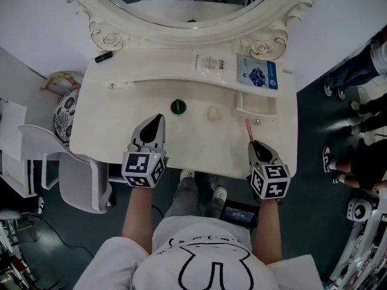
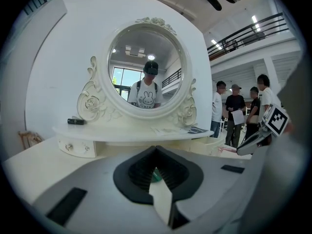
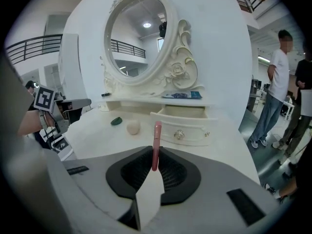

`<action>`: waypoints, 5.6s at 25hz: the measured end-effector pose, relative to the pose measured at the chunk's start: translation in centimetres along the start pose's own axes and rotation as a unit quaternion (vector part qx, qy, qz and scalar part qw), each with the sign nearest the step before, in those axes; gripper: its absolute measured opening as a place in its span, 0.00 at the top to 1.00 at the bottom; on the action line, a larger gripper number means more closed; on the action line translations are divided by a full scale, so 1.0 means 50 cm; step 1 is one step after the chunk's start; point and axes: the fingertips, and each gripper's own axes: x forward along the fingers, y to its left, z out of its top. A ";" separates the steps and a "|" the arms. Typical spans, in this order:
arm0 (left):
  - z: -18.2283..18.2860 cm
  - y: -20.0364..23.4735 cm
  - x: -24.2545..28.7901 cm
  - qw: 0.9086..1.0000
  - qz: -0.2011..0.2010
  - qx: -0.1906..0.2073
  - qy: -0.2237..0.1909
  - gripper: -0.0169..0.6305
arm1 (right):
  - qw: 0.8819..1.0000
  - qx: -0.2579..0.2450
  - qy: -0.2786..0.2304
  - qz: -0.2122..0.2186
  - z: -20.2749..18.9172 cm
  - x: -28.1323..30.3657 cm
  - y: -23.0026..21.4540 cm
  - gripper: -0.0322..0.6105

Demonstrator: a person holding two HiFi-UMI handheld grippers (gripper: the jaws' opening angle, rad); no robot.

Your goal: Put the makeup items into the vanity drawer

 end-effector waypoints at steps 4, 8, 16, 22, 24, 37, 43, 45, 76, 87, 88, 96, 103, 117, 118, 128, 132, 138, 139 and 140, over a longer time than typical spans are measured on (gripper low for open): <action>0.040 -0.003 -0.003 1.000 0.001 0.004 -0.022 0.95 | 1.000 -0.007 -0.024 -0.002 0.043 -0.021 -0.005 0.87; 0.066 -0.003 -0.004 0.999 -0.002 0.005 -0.038 0.95 | 0.999 -0.010 -0.044 -0.011 0.083 -0.032 -0.013 0.87; 0.119 0.044 0.017 0.998 -0.013 0.015 -0.059 0.95 | 0.996 -0.004 -0.081 -0.033 0.160 -0.023 -0.011 0.87; 0.147 0.069 0.036 0.997 -0.029 0.026 -0.067 0.95 | 0.994 0.007 -0.098 -0.044 0.189 -0.011 0.006 0.87; 0.151 0.074 0.041 0.997 -0.030 0.027 -0.069 0.95 | 0.994 0.007 -0.100 -0.044 0.192 -0.007 0.009 0.87; 0.141 0.053 0.042 0.997 0.029 0.003 -0.069 0.95 | 0.996 -0.035 -0.078 0.014 0.215 0.033 -0.041 0.87; 0.123 0.009 0.037 0.994 0.077 -0.016 -0.073 0.95 | 0.994 -0.072 -0.064 0.055 0.233 0.045 -0.097 0.87; 0.120 -0.004 0.034 0.993 0.093 -0.020 -0.076 0.95 | 0.992 -0.081 -0.063 0.068 0.240 0.049 -0.112 0.87; 0.069 -0.092 0.011 0.975 0.210 -0.031 -0.072 0.95 | 0.949 -0.213 0.033 0.231 0.154 0.125 -0.133 0.84; 0.107 -0.095 0.007 0.979 0.185 -0.014 -0.083 0.95 | 0.974 -0.121 -0.097 0.163 0.276 0.072 -0.171 0.84; 0.112 -0.093 0.007 0.980 0.182 -0.012 -0.085 0.95 | 0.975 -0.117 -0.105 0.155 0.283 0.067 -0.173 0.84; 0.145 -0.066 0.003 0.984 0.152 0.002 -0.097 0.95 | 0.978 -0.097 -0.147 0.110 0.312 0.031 -0.164 0.86; 0.165 -0.033 0.000 0.988 0.118 0.009 -0.104 0.95 | 0.979 -0.099 -0.162 0.078 0.319 0.002 -0.127 0.92; 0.205 0.091 -0.038 0.992 0.058 0.042 -0.105 0.95 | 0.978 -0.057 -0.202 0.000 0.330 -0.019 -0.016 0.92; 0.206 0.104 -0.043 0.992 0.058 0.043 -0.105 0.95 | 0.978 -0.056 -0.202 -0.003 0.329 -0.015 -0.003 0.92; 0.187 0.248 -0.075 0.993 0.051 0.022 -0.100 0.95 | 0.978 -0.055 -0.200 -0.036 0.344 0.021 0.099 0.92; 0.191 0.278 -0.072 0.994 0.038 0.026 -0.097 0.95 | 0.977 -0.048 -0.200 -0.049 0.344 0.026 0.130 0.92; 0.183 0.301 -0.065 0.995 0.031 0.019 -0.090 0.95 | 0.979 -0.041 -0.192 -0.059 0.328 0.024 0.146 0.92; 0.183 0.302 -0.064 0.995 0.031 0.017 -0.090 0.95 | 0.979 -0.040 -0.190 -0.060 0.327 0.025 0.144 0.92; 0.182 0.301 -0.062 0.995 0.030 0.017 -0.089 0.95 | 0.980 -0.037 -0.188 -0.061 0.325 0.027 0.141 0.92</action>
